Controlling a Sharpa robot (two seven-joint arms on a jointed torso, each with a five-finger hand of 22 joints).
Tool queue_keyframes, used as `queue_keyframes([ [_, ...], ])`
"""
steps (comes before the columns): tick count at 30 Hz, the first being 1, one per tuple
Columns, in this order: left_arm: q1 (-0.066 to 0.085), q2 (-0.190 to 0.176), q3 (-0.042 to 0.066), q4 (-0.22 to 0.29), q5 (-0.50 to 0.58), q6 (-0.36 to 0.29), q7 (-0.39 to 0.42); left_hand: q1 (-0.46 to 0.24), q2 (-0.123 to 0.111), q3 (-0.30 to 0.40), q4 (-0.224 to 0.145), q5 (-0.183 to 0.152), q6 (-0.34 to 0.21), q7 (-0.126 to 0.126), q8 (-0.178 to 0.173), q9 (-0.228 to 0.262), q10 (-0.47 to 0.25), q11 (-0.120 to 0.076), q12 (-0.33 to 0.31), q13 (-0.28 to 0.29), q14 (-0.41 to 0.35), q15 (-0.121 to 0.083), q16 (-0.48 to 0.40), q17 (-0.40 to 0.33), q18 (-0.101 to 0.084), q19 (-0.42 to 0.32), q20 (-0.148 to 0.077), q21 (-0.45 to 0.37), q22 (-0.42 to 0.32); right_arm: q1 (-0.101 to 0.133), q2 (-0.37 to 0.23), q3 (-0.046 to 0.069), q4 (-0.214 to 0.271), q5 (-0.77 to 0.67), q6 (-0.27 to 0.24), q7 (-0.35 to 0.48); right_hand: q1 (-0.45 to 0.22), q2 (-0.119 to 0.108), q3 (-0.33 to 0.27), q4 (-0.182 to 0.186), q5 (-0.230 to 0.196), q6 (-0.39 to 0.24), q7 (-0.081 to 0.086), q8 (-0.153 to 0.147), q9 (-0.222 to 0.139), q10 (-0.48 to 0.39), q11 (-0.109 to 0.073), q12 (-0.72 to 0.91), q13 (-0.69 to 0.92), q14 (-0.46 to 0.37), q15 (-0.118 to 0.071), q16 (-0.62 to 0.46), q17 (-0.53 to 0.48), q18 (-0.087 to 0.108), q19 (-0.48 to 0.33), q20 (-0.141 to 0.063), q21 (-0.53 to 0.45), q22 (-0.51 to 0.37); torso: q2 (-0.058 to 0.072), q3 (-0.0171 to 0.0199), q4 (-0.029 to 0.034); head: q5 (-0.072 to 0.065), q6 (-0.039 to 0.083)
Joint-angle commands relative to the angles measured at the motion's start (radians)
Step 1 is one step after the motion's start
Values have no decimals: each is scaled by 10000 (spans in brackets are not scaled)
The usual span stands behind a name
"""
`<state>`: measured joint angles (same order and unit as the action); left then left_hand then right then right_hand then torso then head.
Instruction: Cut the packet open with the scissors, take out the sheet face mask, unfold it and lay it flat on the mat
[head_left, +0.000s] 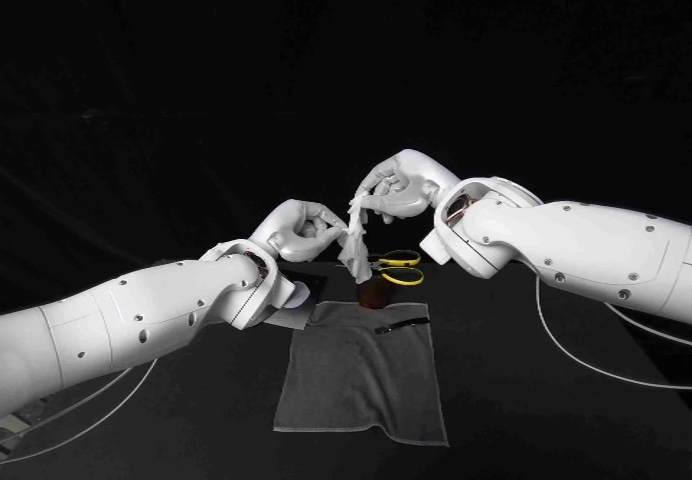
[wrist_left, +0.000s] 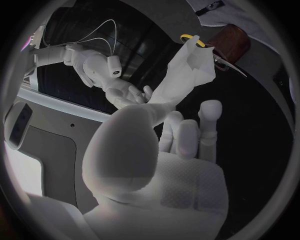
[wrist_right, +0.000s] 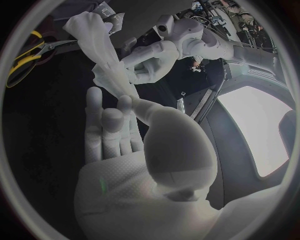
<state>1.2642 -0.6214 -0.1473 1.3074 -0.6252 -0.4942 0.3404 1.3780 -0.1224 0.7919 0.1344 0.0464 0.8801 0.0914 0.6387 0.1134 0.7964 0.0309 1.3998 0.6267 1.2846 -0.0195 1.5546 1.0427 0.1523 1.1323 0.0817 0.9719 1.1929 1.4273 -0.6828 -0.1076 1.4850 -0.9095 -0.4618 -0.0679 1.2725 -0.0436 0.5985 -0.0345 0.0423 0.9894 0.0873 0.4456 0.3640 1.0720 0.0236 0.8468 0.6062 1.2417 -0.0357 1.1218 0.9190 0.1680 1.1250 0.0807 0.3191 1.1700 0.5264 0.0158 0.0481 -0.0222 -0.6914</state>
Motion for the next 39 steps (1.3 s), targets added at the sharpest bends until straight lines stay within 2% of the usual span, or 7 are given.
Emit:
queue_keyframes([
  [1,-8,-66,17,63,277,-11,432,-181,-34,255,-145,31,150,99,137,574,-66,-26,-16,-12,-40,-30,-41,-4,-34,-61,-12,34,29,-18,1,6,-79,-5,27,-53,-1,47,78,-30,61,87,-5,222,696,-12,-53,-3,10,75,15,22,12,126,53,-12,51,22,2,3,4,13,-15],
  [9,-8,-233,61,186,340,-36,448,-637,-166,871,-534,31,41,131,388,1239,-79,-7,-45,-20,-38,-23,-70,20,-39,-55,-24,161,126,-106,-36,-12,-202,51,42,-55,-1,47,78,-30,61,87,-5,222,696,-12,-53,-3,10,75,15,22,12,126,53,-12,51,22,1,3,0,11,-14],
  [19,-6,-173,49,194,-171,485,-241,-739,-178,1060,-692,30,-64,156,422,1482,-272,7,-113,-222,-60,-19,-87,-25,-34,-60,-29,187,145,-137,-15,-17,-134,71,-56,-9,-1,47,78,-30,61,87,-5,222,696,-12,-53,-3,10,75,15,22,12,126,53,-12,51,22,-8,4,2,20,-28],
  [27,-5,-145,35,173,-465,1151,-860,-810,-173,1234,-788,32,-111,185,441,1657,-364,35,-176,-303,-97,-4,-116,-85,-27,-84,-28,184,145,-140,-25,-18,22,73,-135,24,-1,47,78,-30,61,87,-5,222,696,-12,-53,-3,10,75,15,22,12,126,53,-12,51,22,3,0,2,7,-25],
  [39,-4,-130,31,137,-337,1619,-1108,-1107,-169,1544,-854,28,-274,223,503,2108,-569,73,-225,-500,-108,32,-142,-98,-31,-98,0,245,190,-140,-31,-16,204,89,-237,70,-25,39,108,-44,61,92,-5,220,699,-3,-54,-9,5,80,13,14,0,126,51,-16,60,34,-8,-2,6,6,-21],
])
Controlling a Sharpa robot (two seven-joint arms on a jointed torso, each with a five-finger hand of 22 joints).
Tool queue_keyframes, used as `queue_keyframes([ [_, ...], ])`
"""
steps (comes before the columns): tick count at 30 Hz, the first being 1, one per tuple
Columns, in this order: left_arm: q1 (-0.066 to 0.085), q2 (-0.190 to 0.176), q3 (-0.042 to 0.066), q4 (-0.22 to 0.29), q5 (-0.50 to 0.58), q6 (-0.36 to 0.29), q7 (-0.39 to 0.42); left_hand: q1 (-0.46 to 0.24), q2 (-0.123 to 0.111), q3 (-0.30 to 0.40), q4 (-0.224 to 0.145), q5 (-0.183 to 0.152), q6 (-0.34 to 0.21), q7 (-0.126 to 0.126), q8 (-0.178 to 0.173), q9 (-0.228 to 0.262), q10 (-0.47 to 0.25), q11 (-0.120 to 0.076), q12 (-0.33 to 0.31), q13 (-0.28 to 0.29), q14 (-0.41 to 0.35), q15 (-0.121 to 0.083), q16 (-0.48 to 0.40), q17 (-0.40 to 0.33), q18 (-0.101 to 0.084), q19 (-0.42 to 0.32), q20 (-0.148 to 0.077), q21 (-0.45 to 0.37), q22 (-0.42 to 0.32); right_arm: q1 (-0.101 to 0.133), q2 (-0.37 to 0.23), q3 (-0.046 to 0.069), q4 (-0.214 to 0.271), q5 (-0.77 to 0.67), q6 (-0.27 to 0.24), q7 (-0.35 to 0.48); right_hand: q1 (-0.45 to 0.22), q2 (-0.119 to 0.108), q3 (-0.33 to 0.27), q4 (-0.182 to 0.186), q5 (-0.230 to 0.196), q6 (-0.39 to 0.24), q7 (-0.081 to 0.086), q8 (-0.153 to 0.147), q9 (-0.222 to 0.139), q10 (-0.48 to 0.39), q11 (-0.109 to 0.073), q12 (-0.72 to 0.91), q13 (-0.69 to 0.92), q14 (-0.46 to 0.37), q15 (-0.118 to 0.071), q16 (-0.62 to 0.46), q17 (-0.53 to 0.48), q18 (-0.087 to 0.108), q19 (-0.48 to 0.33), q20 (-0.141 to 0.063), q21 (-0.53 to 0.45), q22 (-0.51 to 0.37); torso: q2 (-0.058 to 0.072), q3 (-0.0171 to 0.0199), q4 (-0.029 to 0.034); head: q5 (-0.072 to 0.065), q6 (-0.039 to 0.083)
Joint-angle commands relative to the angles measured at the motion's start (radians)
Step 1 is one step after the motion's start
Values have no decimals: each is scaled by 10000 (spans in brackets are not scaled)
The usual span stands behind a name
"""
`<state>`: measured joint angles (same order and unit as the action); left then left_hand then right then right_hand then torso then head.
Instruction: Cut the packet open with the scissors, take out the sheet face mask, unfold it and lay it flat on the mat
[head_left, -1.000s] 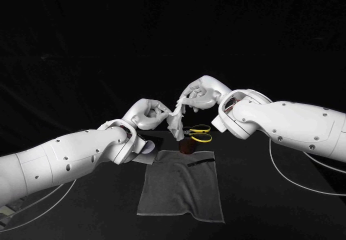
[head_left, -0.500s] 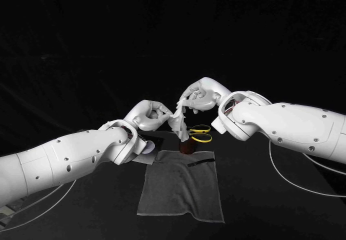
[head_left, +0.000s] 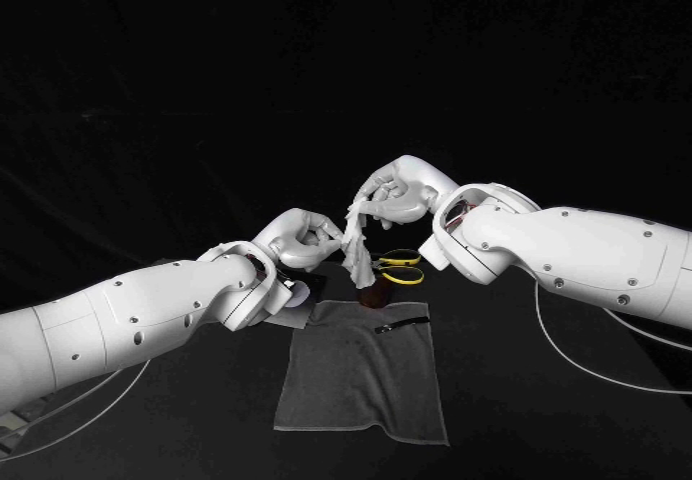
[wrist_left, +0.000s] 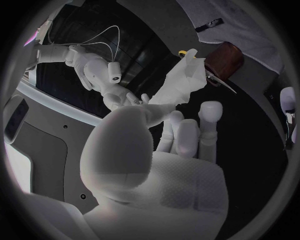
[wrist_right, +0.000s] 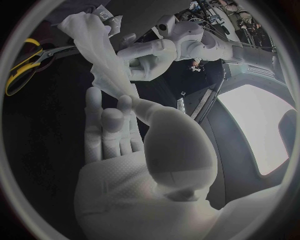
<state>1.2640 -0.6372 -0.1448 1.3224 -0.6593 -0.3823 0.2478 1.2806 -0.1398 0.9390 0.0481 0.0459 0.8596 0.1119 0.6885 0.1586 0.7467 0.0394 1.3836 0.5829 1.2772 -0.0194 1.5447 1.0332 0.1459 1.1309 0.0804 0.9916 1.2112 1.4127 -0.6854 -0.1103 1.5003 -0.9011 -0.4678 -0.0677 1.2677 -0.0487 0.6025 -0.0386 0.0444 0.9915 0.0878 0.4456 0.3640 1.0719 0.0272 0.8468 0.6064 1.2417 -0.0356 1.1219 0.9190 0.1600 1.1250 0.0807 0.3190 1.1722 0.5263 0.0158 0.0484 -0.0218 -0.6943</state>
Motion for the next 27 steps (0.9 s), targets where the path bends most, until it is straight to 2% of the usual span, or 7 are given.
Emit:
queue_keyframes([
  [1,-2,30,6,-18,34,529,-173,-140,10,79,8,33,-84,18,-2,1667,-83,-12,-66,-74,-27,31,-42,10,33,-82,14,52,10,7,-8,11,69,12,-181,70,23,91,68,-2,40,71,-11,220,699,-2,-89,-9,4,80,11,14,0,205,51,-16,61,12,-9,-1,4,3,17],
  [4,-2,42,5,-37,186,614,-105,-213,51,130,5,33,-328,56,-164,1751,-324,6,-143,-317,-64,44,-55,-41,42,-123,25,19,-9,8,-12,12,113,29,-187,73,23,91,68,-2,40,71,-11,220,699,-2,-89,-9,4,80,11,14,0,205,51,-16,61,12,-10,-3,5,-11,25],
  [10,-2,30,4,-54,605,770,164,-409,-100,-146,-7,28,-1126,304,-1051,1601,-531,195,-120,-446,-126,201,-55,-81,30,-201,134,-38,-42,9,-12,13,119,40,-164,57,23,91,68,-2,40,71,-11,220,699,-2,-89,-9,4,80,11,14,0,205,51,-16,61,12,1,-3,6,-5,31],
  [13,-2,16,4,-52,751,865,284,-625,-450,-770,10,30,-1290,369,-1341,1555,-587,282,-16,-434,-206,304,-50,-141,36,-317,232,-177,-125,10,-9,13,120,41,-154,51,23,91,68,-2,40,71,-11,220,699,-2,-89,-9,4,80,11,14,0,205,51,-16,61,12,2,0,6,-11,20],
  [17,-2,1,4,-52,843,980,412,-638,-1157,-1976,-188,23,-1630,478,-1930,1449,-767,400,178,-319,-392,424,-35,-270,83,-496,378,-476,-326,10,-4,13,120,43,-146,46,23,91,68,-2,40,71,-11,220,699,-2,-89,-9,4,80,11,14,0,205,51,-16,61,12,-1,-4,1,-17,26],
  [20,-2,-10,4,-49,847,1070,466,-292,-1193,-2934,-348,30,-1544,529,-2343,1453,-976,476,268,-275,-535,491,-5,-311,110,-549,474,-662,-474,10,-1,13,109,43,-144,41,23,91,68,-2,40,71,-11,220,699,-2,-89,-9,4,80,11,14,0,205,51,-16,61,12,-2,-2,0,-21,29],
  [27,-2,-37,4,-40,742,1079,479,246,-1180,-3785,-591,28,-1442,549,-2734,1513,-1141,501,319,-275,-702,539,1,-415,121,-567,516,-776,-576,10,11,13,63,43,-144,36,5,86,93,-15,39,77,-11,219,701,10,-91,-12,0,87,9,11,-6,205,51,-18,70,22,1,1,3,-20,51],
])
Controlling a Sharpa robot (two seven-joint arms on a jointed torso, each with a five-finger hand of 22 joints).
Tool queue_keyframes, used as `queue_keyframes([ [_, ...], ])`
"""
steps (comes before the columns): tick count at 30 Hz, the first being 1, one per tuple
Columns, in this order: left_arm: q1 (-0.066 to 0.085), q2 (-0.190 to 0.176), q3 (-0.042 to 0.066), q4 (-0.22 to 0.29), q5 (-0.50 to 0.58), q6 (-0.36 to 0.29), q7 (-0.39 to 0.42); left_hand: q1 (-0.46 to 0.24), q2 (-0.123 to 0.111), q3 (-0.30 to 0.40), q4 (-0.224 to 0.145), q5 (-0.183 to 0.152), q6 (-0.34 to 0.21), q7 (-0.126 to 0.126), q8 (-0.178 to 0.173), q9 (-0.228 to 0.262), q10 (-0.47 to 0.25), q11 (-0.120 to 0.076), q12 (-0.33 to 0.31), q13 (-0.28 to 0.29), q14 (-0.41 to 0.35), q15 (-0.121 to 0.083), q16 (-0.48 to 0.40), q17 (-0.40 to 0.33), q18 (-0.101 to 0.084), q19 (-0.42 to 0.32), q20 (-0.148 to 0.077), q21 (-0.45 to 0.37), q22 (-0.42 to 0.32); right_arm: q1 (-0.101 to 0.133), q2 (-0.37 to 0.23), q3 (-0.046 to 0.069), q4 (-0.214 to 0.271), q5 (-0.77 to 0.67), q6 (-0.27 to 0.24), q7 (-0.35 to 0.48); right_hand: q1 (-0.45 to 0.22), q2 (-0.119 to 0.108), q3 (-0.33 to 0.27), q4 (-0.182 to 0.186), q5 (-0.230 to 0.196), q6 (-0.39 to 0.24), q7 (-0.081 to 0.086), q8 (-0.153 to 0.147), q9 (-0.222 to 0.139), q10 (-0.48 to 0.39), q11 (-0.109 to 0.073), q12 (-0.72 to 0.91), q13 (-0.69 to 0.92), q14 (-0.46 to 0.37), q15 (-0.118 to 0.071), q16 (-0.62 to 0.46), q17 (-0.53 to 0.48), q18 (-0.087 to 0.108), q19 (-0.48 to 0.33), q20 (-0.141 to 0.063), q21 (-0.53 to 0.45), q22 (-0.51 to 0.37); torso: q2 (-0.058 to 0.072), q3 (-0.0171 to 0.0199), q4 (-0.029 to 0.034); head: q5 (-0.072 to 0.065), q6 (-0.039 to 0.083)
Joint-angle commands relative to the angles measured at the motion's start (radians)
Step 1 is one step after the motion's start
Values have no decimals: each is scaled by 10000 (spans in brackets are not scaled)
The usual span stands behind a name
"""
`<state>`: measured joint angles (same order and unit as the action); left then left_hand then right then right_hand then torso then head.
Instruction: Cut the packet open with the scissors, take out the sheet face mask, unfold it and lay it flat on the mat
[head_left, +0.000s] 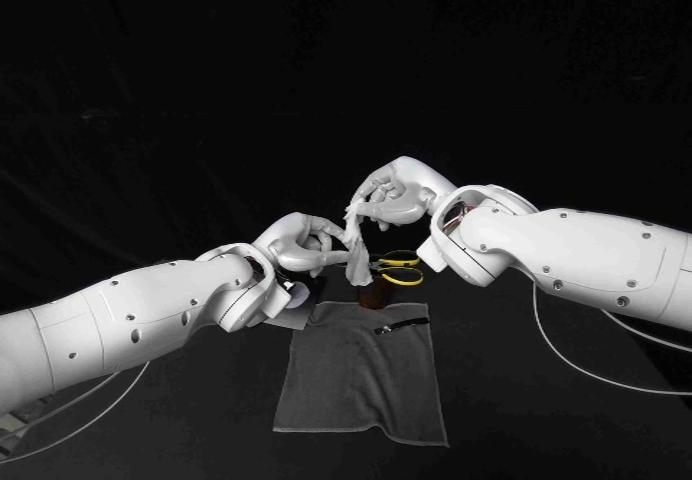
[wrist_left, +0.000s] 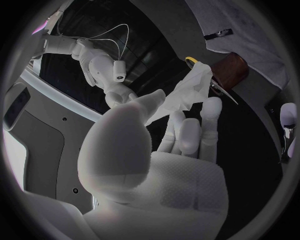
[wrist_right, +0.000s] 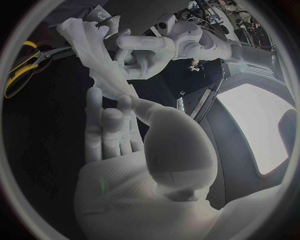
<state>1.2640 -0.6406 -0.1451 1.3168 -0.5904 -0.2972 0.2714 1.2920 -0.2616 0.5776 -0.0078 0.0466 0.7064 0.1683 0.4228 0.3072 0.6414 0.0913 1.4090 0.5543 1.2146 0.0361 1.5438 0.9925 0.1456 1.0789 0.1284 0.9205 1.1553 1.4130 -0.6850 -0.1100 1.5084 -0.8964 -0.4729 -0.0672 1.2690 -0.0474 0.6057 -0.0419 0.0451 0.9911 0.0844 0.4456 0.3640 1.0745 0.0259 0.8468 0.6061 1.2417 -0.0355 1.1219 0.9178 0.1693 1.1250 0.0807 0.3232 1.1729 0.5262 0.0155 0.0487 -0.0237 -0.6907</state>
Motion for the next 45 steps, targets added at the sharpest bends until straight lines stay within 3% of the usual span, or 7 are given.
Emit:
queue_keyframes([
  [1,-3,-4,7,16,43,183,240,159,68,-235,-29,19,136,-17,-86,45,-84,-17,81,12,-58,-15,14,22,121,-31,36,-54,-14,6,5,10,-18,-5,-91,31,-9,72,61,18,33,80,24,219,701,-16,-78,-12,3,86,9,11,5,112,51,-19,28,15,3,2,-1,0,16],
  [7,-3,13,7,-5,106,-170,232,299,474,-374,118,15,789,-145,102,231,65,-102,176,15,132,-75,44,254,97,147,2,98,52,6,-23,10,45,-5,-73,30,-9,72,61,18,33,80,24,219,701,-16,-78,-12,3,86,9,11,5,112,51,-19,28,15,5,1,-6,4,-8],
  [13,-2,34,6,-33,179,-498,212,233,823,-581,486,14,1612,-438,415,462,905,-339,301,608,491,-279,55,633,35,484,-150,407,207,6,-87,10,199,-5,-52,34,-9,72,61,18,33,80,24,219,701,-16,-78,-12,3,86,9,11,5,112,51,-19,28,15,1,7,-7,21,2],
  [19,-2,45,6,-40,199,-695,173,235,1209,-685,793,12,2062,-666,631,622,1222,-502,271,736,659,-430,31,781,-2,670,-278,548,268,6,-142,10,313,-5,-36,26,-23,67,77,9,33,85,23,218,703,-8,-78,-15,0,96,7,15,10,111,51,-20,34,23,-1,2,-9,22,-19],
  [29,-1,83,5,-39,271,-990,227,598,1461,-852,845,11,2471,-943,891,827,1820,-689,264,1122,948,-604,10,1123,-74,970,-427,824,417,5,-181,10,429,-5,-22,8,-38,66,81,12,36,89,24,219,704,-1,-77,-15,-1,97,8,12,3,111,51,-20,37,26,0,0,-2,46,-49],
  [39,-2,-46,16,54,447,-1391,722,1128,1743,-436,650,12,2566,-807,1102,1071,2581,-785,63,1480,1201,-726,-20,1434,-122,1176,-575,1021,527,5,-202,9,261,-1,45,-26,-42,62,82,10,35,90,23,218,705,0,-78,-15,-2,98,8,11,1,111,51,-21,37,28,1,-1,-10,-4,-5],
  [45,3,-344,131,240,529,-1393,942,1157,1730,-360,623,11,2575,-807,1137,1116,2659,-783,52,1559,1158,-725,-36,1356,-115,1147,-582,983,504,5,-231,6,7,47,184,-45,-47,51,87,1,33,90,21,217,706,1,-79,-17,-3,91,7,-3,-19,111,51,-21,40,30,-6,6,-7,-20,10],
])
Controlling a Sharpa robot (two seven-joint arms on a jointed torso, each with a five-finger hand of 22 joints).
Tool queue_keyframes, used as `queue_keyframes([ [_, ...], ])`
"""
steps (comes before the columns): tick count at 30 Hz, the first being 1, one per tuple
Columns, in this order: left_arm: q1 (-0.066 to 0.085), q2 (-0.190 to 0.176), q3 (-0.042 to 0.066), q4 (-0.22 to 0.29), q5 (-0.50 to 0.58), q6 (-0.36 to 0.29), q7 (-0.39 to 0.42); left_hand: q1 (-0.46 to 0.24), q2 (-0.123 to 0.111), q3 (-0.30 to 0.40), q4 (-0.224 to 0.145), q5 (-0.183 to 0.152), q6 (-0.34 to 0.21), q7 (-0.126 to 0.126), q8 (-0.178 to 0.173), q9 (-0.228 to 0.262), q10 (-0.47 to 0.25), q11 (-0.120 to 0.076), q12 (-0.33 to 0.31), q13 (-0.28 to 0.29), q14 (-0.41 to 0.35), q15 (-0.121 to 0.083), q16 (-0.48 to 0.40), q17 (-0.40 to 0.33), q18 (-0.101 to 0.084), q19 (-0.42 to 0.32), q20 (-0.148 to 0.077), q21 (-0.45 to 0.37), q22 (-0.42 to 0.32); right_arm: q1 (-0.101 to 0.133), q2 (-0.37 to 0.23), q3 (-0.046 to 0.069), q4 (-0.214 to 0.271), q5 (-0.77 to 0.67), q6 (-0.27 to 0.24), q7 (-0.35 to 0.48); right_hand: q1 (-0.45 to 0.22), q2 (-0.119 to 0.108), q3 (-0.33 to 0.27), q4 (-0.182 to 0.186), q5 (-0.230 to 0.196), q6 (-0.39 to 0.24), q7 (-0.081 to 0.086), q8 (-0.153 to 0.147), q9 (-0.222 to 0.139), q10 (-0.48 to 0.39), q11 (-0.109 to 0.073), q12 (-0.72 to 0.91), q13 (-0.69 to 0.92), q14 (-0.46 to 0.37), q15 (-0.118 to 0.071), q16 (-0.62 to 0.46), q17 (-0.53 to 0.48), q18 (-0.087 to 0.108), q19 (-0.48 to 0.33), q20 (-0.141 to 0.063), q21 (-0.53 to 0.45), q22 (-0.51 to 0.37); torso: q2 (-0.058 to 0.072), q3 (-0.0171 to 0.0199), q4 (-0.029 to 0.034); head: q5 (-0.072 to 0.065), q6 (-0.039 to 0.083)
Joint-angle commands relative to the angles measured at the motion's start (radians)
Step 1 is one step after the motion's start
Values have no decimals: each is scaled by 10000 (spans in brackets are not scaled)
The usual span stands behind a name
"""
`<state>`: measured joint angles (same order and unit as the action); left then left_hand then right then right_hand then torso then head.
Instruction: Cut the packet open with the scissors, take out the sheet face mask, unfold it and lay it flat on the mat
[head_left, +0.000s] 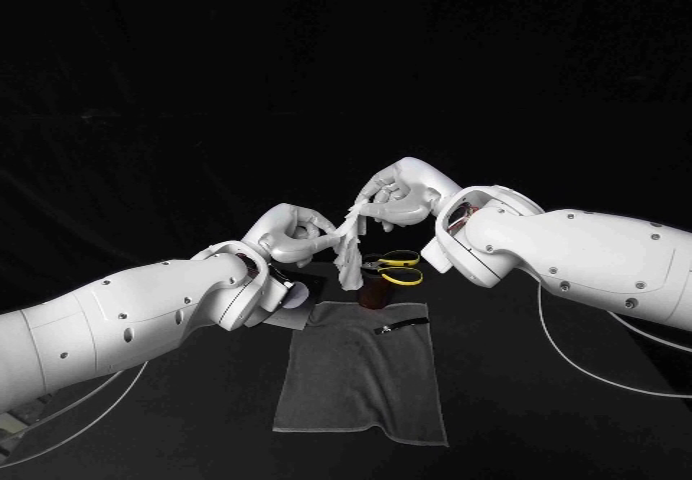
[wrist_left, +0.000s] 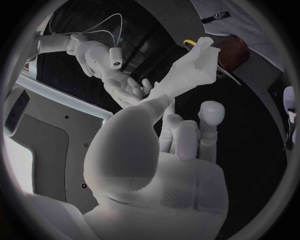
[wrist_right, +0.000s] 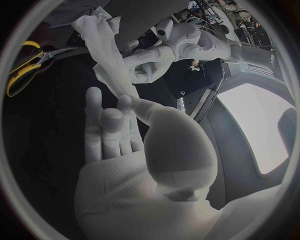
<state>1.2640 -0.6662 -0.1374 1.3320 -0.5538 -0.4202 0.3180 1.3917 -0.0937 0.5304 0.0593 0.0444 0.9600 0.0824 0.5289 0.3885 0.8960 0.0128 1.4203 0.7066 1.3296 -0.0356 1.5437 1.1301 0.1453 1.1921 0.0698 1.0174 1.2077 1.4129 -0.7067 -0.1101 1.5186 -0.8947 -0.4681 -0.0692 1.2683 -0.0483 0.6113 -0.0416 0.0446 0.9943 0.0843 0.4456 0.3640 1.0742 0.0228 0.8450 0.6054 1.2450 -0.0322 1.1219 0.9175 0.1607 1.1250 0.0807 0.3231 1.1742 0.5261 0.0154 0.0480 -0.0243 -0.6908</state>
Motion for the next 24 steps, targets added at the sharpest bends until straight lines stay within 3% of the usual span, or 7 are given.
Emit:
queue_keyframes([
  [1,8,-150,97,134,151,-139,492,160,51,112,-48,33,39,51,75,302,113,2,-61,35,8,-9,-35,-20,-112,15,4,14,-21,6,-18,4,-145,41,161,-27,-39,59,31,-3,37,58,22,217,706,4,-49,1,3,58,-26,-3,-16,197,51,-21,41,18,-7,9,1,-17,19],
  [5,109,-399,260,342,2,83,490,167,38,133,-59,33,43,52,87,316,147,2,-60,76,8,-8,-39,-18,-113,16,2,19,-17,-2,-21,-20,-323,108,289,-2,-46,45,30,-8,37,53,21,214,705,1,-48,-4,0,54,-26,-10,-25,197,49,-21,41,19,-16,11,2,-23,58],
  [9,369,-568,326,515,-285,399,336,171,27,148,-68,34,45,53,94,326,152,3,-62,81,8,-8,-41,-17,-113,15,0,20,-16,-12,-6,-44,-410,141,372,-4,-48,39,29,-11,37,51,21,213,705,-1,-48,-7,-1,43,-26,-25,-46,196,48,-21,41,20,-20,11,-6,-18,81],
  [17,993,-717,366,761,-1019,896,-266,217,-7,292,-128,36,36,71,116,376,106,11,-105,32,-5,-8,-57,-45,-98,-25,-11,-30,-45,-26,111,-147,-633,153,779,-203,-95,12,23,-2,37,23,25,197,703,-24,-41,-37,-16,-7,-19,-93,-130,192,29,-17,34,21,-5,8,-5,7,119],
  [21,1188,-704,370,770,-1184,1052,-446,224,-55,383,-162,37,30,88,126,407,84,22,-129,21,-10,-2,-67,-57,-93,-43,-15,-46,-54,-48,188,-218,-726,155,881,-241,-106,12,29,0,37,3,26,186,702,-41,-39,-55,-25,-38,-14,-131,-176,190,16,-14,27,20,8,-4,-11,-20,79],
  [24,1356,-686,372,770,-1397,1221,-645,216,-86,430,-174,37,29,97,132,424,17,29,-157,-57,-23,2,-74,-80,-89,-60,-14,-65,-65,-104,258,-277,-807,204,887,-241,-125,-6,25,-10,36,-101,44,129,688,-41,-30,-67,-33,-25,-7,-110,-137,189,-5,-9,16,18,11,8,-3,1,84],
])
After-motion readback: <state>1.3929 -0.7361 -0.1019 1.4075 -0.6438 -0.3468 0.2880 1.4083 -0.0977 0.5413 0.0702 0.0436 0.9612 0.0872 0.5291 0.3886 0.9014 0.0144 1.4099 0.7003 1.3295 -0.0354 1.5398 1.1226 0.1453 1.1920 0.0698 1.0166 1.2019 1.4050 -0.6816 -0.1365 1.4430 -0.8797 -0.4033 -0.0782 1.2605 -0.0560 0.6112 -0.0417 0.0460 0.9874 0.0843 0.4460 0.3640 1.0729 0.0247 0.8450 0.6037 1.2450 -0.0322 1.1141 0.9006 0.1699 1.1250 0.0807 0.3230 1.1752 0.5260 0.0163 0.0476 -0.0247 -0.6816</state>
